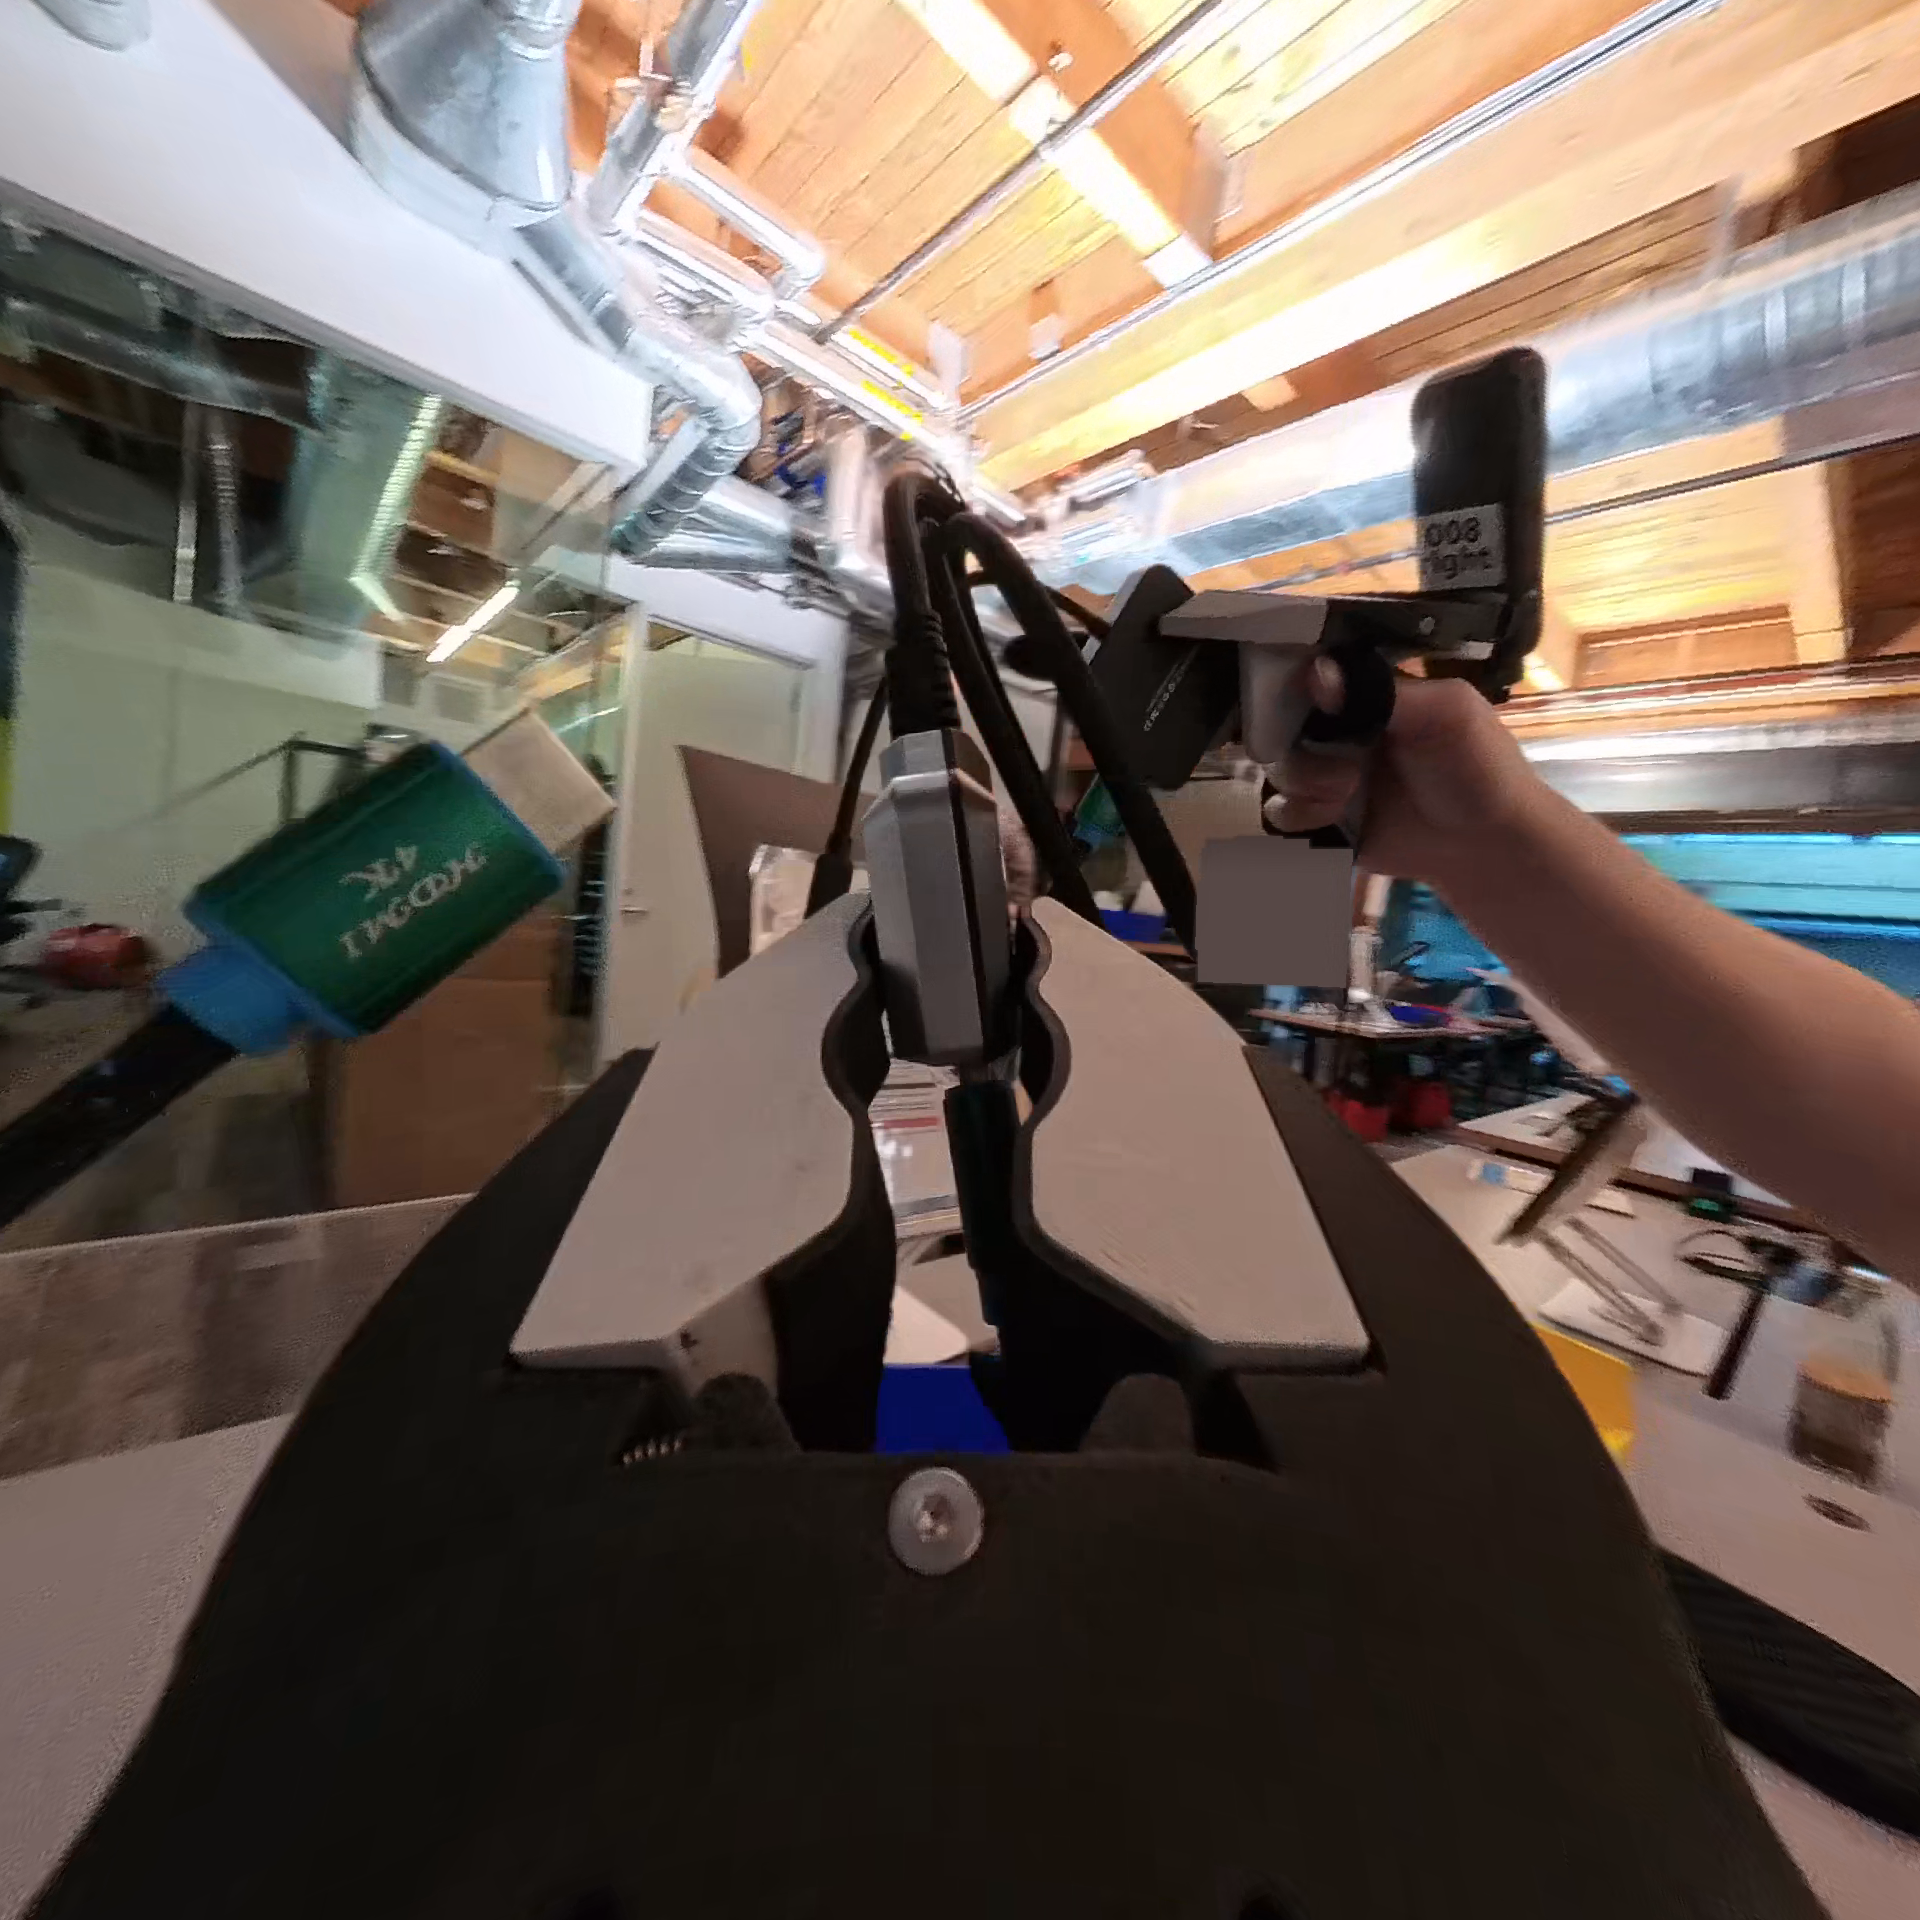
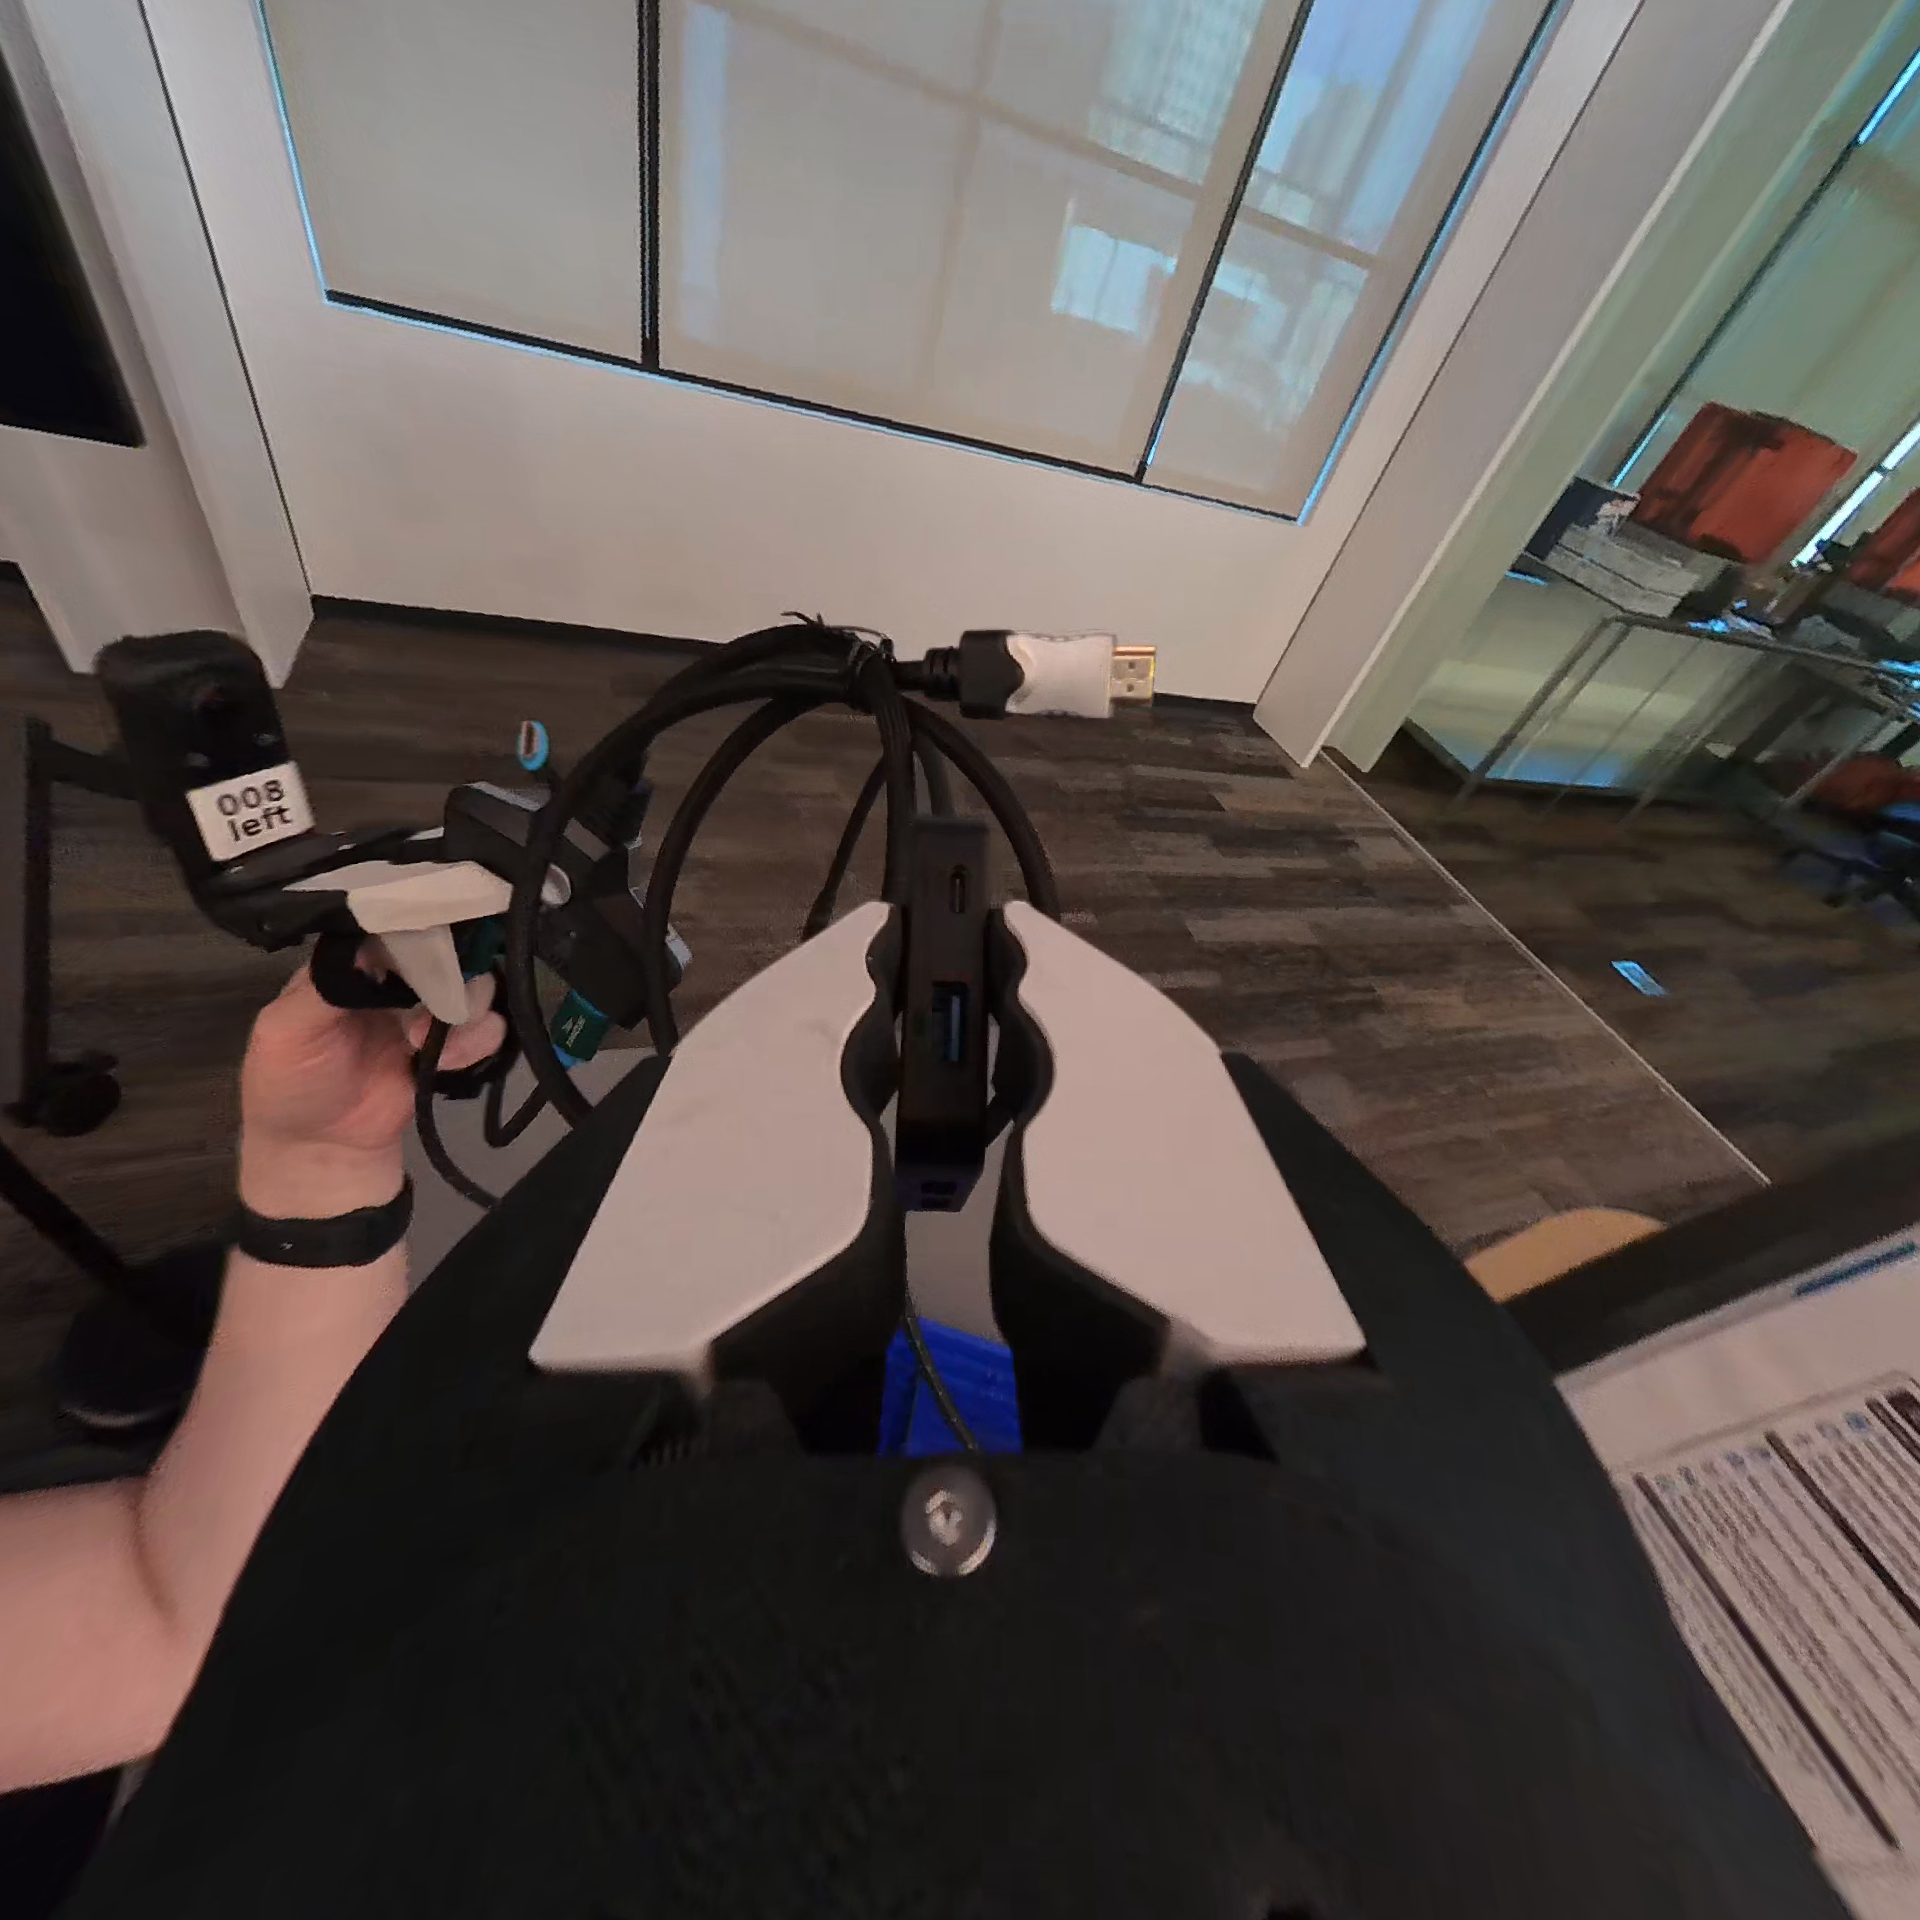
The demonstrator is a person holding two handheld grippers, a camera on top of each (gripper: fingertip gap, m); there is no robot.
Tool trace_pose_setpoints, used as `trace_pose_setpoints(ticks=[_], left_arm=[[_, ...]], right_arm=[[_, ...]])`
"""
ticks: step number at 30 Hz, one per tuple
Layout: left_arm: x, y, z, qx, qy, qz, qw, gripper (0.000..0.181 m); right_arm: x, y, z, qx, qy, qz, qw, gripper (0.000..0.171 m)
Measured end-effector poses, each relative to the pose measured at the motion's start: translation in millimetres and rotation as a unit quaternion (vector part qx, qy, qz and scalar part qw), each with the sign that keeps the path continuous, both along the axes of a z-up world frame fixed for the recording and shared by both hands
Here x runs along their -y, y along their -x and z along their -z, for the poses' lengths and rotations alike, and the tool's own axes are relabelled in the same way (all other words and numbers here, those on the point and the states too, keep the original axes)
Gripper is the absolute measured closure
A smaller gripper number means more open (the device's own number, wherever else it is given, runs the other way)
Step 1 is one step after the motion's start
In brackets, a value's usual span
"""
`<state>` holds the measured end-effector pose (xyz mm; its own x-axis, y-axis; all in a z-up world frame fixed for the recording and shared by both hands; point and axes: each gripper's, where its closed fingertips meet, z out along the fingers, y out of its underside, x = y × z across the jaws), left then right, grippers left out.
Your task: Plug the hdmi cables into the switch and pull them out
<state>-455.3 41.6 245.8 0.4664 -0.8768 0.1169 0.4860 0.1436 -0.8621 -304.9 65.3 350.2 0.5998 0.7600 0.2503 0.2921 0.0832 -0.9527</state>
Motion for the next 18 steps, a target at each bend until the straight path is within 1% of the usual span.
trace_pose_setpoints(ticks=[3, 7, 9, 12, 14, 18], left_arm=[[9.4, -7.8, -2.0, 0.004, -0.008, 0.055, 0.998, 0.161], [11.3, -17.9, 0.3, 0.009, 0.01, 0.115, 0.993, 0.161], [8.0, -22.1, 3.1, 0.008, 0.022, 0.13, 0.991, 0.16], [4.0, -28.4, 7.7, -0.008, 0.028, 0.134, 0.991, 0.161], [3.1, -32.7, 10.1, -0.02, 0.031, 0.132, 0.991, 0.16], [6.3, -47.0, 20.1, -0.069, 0.041, 0.148, 0.986, 0.161]], right_arm=[[18.7, -21.1, -3.2, -0.026, 0.019, 0.009, 0.999, 0.157], [41.6, -61.0, -16.5, -0.118, 0.035, -0.004, 0.992, 0.157], [51.6, -82.6, -22.3, -0.163, 0.034, -0.017, 0.986, 0.156], [59.6, -114.7, -30.3, -0.208, 0.028, -0.012, 0.978, 0.156], [66.2, -133.4, -48.0, -0.243, 0.007, -0.014, 0.97, 0.157], [83.2, -162.3, -102.0, -0.311, -0.062, -0.02, 0.948, 0.157]])
